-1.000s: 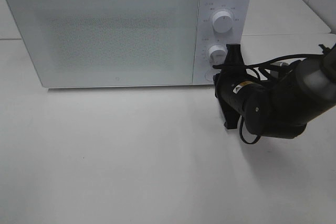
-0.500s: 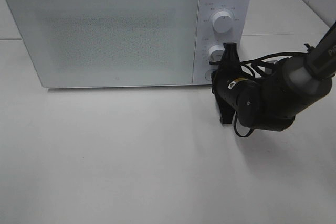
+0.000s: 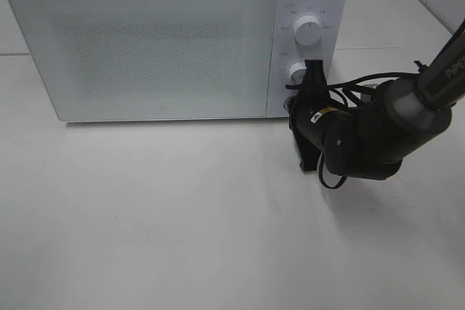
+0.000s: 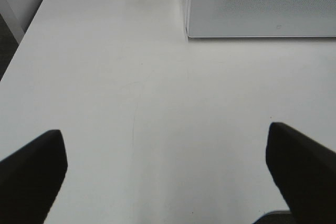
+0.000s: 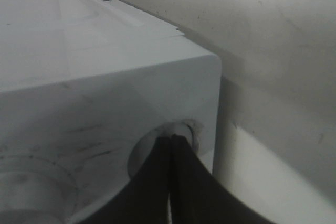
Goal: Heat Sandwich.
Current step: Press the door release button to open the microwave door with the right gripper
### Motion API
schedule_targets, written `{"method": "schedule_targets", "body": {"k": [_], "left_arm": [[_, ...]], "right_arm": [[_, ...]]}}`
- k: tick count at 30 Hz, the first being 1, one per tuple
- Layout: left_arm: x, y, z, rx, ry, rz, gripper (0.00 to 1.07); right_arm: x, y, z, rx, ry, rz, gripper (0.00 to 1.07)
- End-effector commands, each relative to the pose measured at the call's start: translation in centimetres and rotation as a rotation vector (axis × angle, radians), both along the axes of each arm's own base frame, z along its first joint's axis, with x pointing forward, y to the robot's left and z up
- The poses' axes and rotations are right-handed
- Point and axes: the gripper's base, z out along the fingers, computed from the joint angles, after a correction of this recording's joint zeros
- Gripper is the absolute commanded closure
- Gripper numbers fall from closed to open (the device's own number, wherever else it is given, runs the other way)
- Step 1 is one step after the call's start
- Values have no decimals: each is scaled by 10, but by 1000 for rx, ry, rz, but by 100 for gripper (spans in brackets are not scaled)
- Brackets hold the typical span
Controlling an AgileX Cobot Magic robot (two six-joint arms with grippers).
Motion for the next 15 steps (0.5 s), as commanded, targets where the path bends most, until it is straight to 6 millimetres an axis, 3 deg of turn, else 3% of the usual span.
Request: {"method": "schedule_targets", "body": {"k": [1, 9, 15], "left_arm": [[-1, 0, 1, -3, -20, -2, 9], [-1, 0, 1, -3, -20, -2, 9], [-1, 0, 1, -3, -20, -2, 9]], "right_arm": [[16, 4, 21, 19, -143, -1, 107], [25, 1, 38, 4, -306, -58, 107], [42, 3, 51, 9, -450, -97, 107]]}}
